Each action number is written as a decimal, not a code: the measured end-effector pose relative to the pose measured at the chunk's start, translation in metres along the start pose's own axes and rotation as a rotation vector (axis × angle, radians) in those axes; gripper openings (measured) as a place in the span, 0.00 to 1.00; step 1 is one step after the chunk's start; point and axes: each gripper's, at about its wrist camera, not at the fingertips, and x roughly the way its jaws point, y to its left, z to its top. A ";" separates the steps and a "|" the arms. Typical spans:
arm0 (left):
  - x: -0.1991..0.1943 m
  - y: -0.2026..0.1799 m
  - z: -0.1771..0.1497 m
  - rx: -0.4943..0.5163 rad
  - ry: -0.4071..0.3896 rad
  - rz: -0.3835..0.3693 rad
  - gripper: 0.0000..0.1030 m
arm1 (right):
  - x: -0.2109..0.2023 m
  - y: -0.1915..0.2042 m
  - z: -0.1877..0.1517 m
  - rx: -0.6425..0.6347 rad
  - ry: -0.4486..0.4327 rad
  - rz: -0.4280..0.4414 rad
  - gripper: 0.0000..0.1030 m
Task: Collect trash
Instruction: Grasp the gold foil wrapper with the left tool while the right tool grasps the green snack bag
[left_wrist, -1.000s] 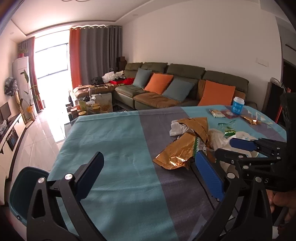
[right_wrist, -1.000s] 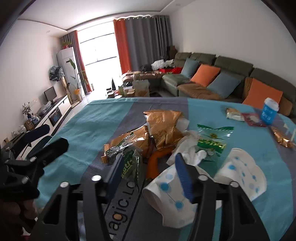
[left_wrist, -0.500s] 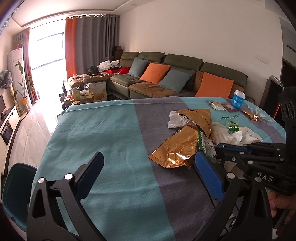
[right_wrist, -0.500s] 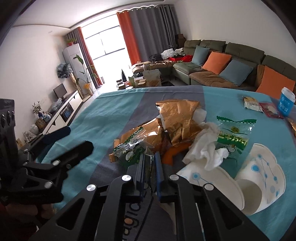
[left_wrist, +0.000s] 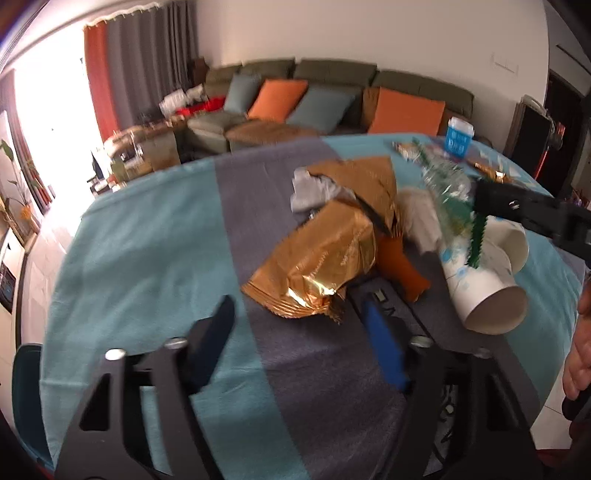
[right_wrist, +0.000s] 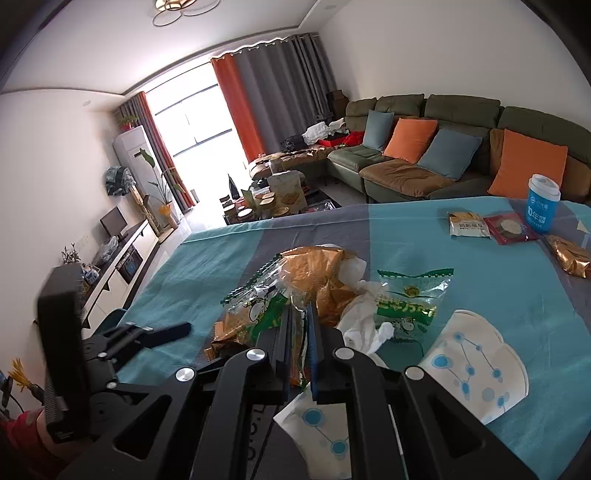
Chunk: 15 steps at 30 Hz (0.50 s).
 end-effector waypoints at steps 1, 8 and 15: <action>0.002 0.000 0.001 -0.003 0.008 -0.005 0.56 | 0.001 0.000 0.000 0.000 0.002 0.001 0.06; 0.015 -0.006 0.012 0.029 0.019 0.000 0.33 | 0.001 -0.006 0.001 0.005 0.000 0.006 0.06; 0.011 -0.003 0.012 0.006 0.008 -0.019 0.15 | -0.001 -0.007 0.001 0.003 -0.004 0.009 0.06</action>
